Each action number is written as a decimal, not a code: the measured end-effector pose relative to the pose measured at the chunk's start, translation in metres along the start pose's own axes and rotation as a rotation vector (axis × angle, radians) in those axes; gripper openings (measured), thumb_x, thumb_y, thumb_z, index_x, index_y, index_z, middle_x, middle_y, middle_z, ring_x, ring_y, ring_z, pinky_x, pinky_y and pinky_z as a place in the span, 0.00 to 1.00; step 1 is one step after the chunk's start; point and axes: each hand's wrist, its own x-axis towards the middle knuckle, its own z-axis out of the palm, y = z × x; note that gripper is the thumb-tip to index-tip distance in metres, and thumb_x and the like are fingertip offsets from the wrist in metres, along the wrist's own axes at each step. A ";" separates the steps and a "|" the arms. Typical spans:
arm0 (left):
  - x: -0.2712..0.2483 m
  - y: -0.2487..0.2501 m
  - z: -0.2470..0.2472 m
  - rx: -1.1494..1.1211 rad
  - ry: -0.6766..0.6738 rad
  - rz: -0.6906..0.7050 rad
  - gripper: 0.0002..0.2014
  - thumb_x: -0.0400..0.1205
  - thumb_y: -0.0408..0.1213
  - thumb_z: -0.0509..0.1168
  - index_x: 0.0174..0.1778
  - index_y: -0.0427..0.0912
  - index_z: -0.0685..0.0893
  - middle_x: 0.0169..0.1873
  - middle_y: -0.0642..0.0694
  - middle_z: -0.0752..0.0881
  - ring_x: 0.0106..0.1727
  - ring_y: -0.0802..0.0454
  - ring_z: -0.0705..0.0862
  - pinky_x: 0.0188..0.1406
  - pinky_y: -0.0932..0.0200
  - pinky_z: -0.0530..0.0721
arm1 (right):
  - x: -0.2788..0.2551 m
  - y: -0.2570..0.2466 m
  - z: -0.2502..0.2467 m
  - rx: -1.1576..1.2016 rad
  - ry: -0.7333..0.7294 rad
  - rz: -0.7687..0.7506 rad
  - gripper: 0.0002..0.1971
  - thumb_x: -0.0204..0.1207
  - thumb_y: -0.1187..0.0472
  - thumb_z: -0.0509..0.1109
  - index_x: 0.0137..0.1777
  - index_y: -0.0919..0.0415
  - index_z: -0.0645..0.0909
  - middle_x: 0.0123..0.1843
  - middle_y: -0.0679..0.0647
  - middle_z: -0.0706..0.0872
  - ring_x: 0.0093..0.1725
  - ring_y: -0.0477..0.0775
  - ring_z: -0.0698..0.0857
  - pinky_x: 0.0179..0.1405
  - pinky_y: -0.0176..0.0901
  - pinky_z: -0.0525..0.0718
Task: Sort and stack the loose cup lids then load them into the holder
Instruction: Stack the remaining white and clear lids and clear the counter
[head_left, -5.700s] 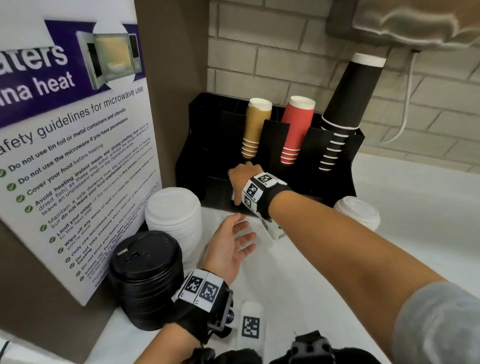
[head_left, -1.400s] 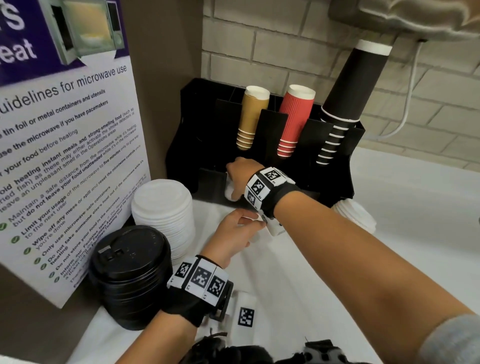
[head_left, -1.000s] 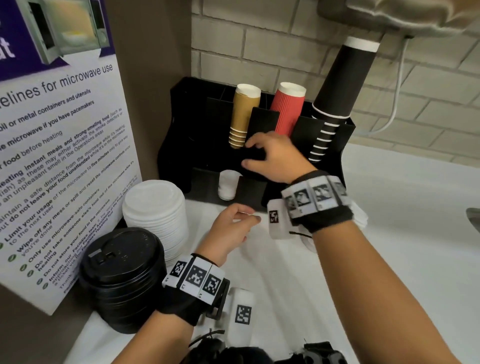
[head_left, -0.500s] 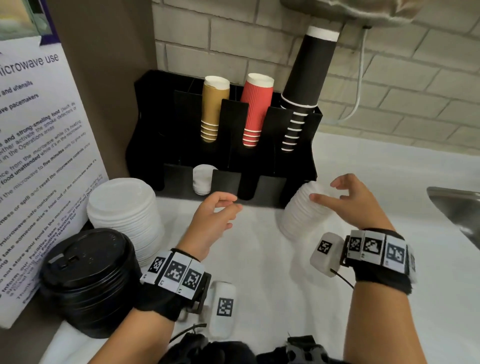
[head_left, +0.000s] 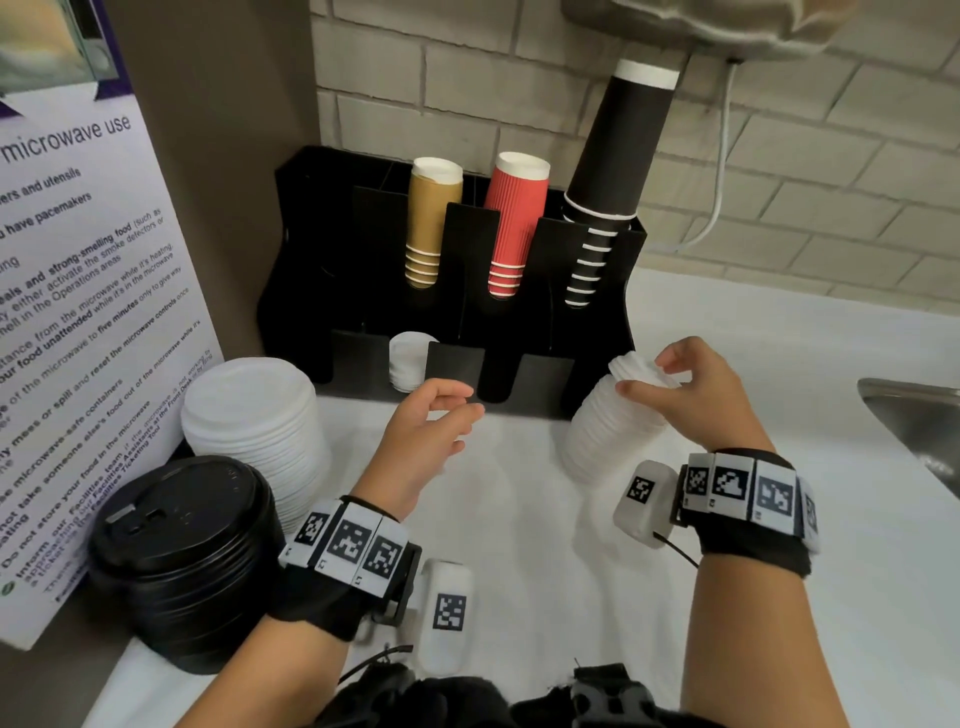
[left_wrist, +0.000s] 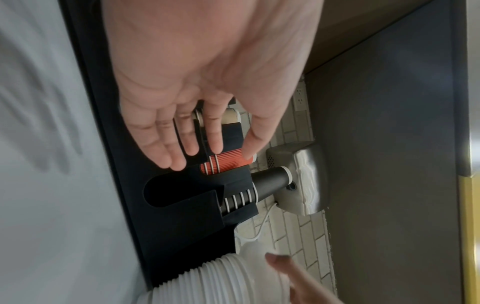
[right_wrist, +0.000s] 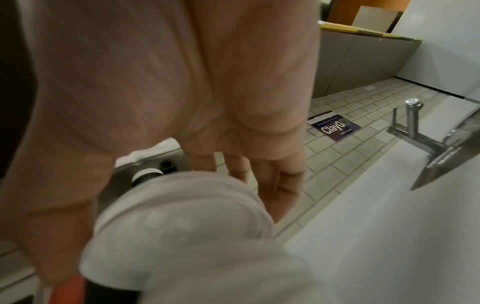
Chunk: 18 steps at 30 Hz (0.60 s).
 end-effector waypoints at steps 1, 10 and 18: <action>-0.001 0.002 0.001 0.013 -0.003 0.033 0.09 0.80 0.38 0.71 0.54 0.55 0.84 0.56 0.52 0.83 0.52 0.58 0.86 0.52 0.62 0.85 | -0.001 -0.007 -0.001 0.022 0.004 -0.031 0.21 0.65 0.53 0.82 0.52 0.57 0.75 0.57 0.53 0.81 0.57 0.55 0.81 0.44 0.41 0.72; -0.007 0.013 0.005 -0.059 -0.207 0.308 0.44 0.66 0.48 0.78 0.74 0.73 0.63 0.73 0.63 0.74 0.69 0.63 0.80 0.61 0.66 0.82 | -0.030 -0.094 0.041 0.406 -0.518 -0.256 0.26 0.68 0.59 0.80 0.63 0.45 0.74 0.57 0.50 0.83 0.53 0.53 0.88 0.45 0.43 0.88; -0.009 0.012 0.001 -0.048 -0.117 0.418 0.45 0.63 0.40 0.80 0.76 0.60 0.67 0.66 0.62 0.77 0.64 0.66 0.81 0.52 0.67 0.84 | -0.034 -0.100 0.047 0.408 -0.650 -0.307 0.29 0.67 0.55 0.81 0.67 0.42 0.76 0.58 0.46 0.85 0.58 0.46 0.86 0.58 0.44 0.86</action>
